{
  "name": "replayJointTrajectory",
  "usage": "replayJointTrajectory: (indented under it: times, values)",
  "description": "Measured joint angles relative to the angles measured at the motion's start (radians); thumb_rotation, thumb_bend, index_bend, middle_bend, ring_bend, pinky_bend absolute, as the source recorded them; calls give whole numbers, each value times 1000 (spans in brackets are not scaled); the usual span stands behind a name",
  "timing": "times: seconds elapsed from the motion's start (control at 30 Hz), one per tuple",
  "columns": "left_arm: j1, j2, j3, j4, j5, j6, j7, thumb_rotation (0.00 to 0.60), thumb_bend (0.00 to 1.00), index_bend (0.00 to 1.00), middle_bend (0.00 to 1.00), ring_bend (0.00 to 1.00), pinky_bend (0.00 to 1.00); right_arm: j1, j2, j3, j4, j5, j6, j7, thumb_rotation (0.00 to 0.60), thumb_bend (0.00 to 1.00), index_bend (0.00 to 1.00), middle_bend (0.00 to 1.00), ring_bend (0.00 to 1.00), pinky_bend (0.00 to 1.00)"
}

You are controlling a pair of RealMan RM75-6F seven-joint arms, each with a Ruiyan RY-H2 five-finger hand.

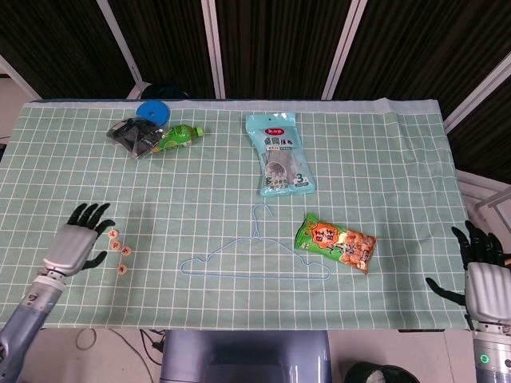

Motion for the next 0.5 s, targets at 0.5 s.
replayJointTrajectory:
  times: [0.5]
  values:
    - [-56,-129,10,80,-66,-76,94,600,277,375,7,0,19,-3,1,7,-3,14,2,-1,600,205,104,25,55,0]
